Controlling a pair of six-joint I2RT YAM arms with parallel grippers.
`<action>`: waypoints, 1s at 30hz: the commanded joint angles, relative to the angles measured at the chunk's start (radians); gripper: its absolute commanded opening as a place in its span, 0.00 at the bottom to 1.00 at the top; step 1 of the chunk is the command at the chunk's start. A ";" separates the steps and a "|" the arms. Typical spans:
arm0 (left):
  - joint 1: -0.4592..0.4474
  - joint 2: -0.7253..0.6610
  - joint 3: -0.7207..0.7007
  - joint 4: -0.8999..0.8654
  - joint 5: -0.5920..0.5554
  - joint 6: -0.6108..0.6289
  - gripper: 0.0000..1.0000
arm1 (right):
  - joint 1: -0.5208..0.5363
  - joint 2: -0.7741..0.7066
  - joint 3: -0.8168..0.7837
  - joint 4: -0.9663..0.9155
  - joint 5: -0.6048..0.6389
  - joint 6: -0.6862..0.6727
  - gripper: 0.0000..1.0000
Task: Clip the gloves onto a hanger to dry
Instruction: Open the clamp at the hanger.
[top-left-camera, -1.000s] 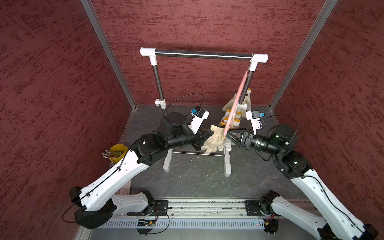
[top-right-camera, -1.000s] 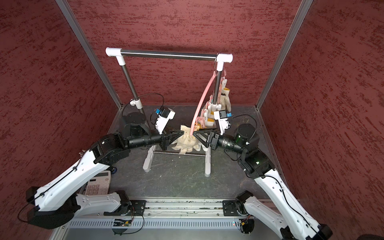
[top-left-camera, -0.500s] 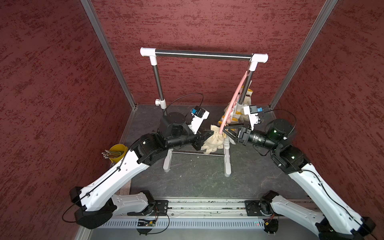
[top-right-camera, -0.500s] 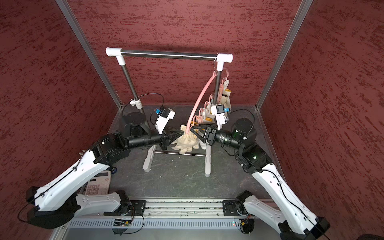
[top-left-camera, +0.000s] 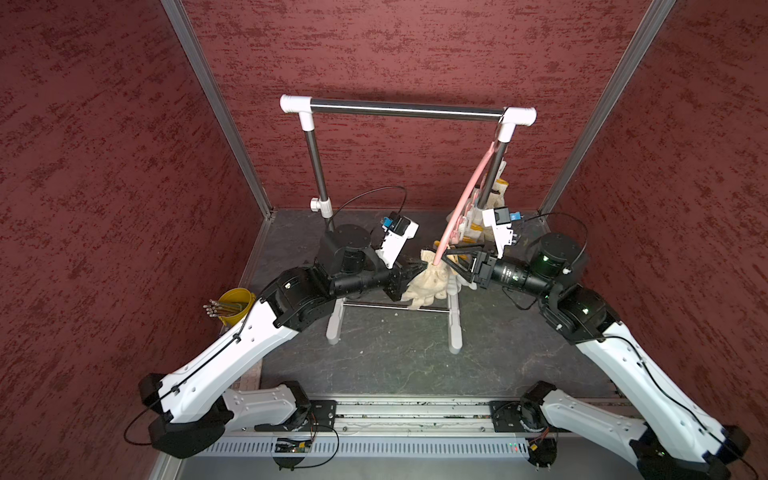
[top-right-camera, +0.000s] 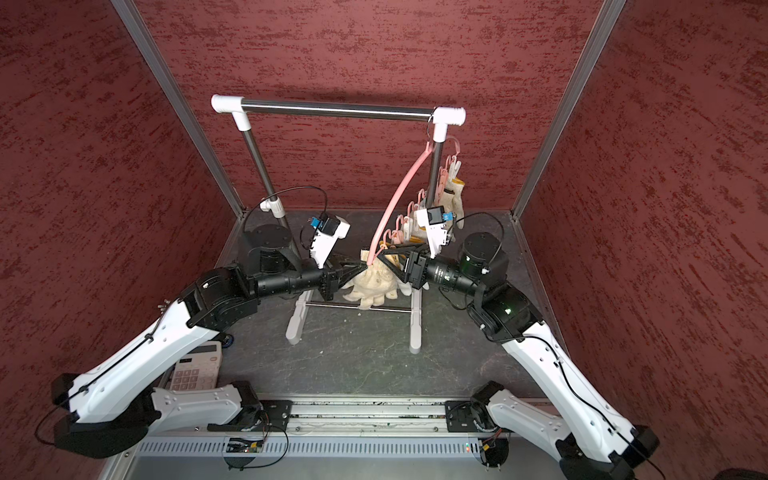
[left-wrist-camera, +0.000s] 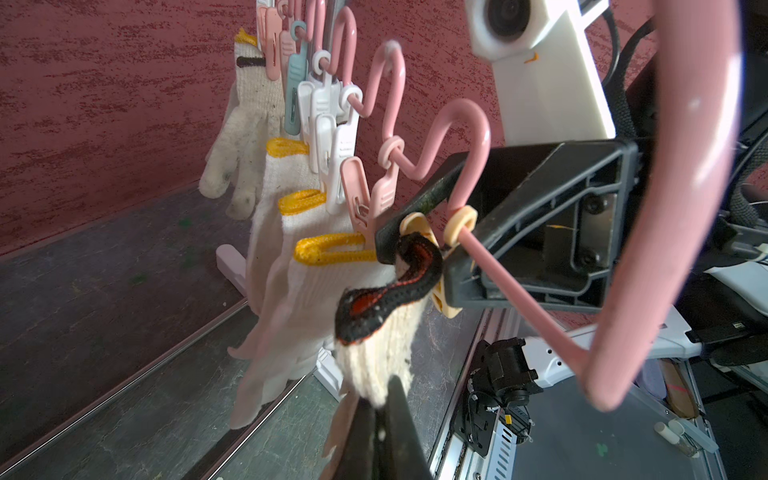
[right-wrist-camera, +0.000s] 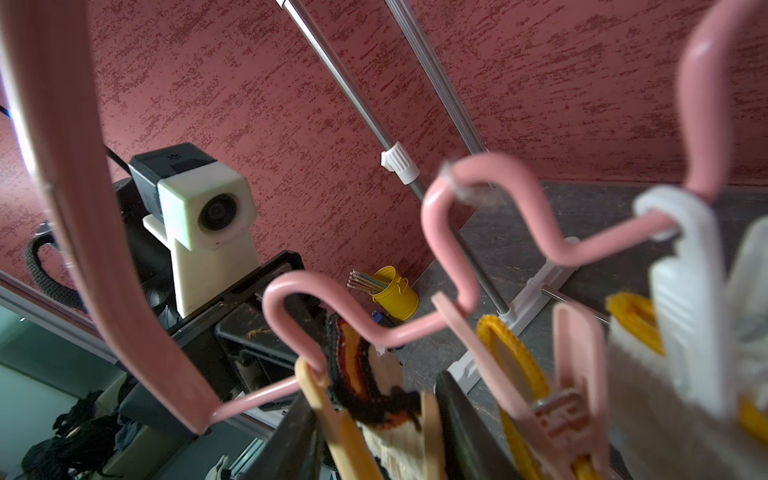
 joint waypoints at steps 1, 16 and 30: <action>0.006 -0.017 0.009 -0.003 0.002 0.001 0.00 | 0.006 -0.001 0.035 -0.016 0.028 -0.025 0.40; 0.000 -0.054 -0.130 -0.007 0.101 -0.083 0.00 | 0.006 0.003 0.037 -0.006 0.010 -0.035 0.24; -0.082 -0.062 -0.175 0.184 0.204 -0.185 0.00 | 0.006 0.003 0.039 0.008 0.005 -0.038 0.12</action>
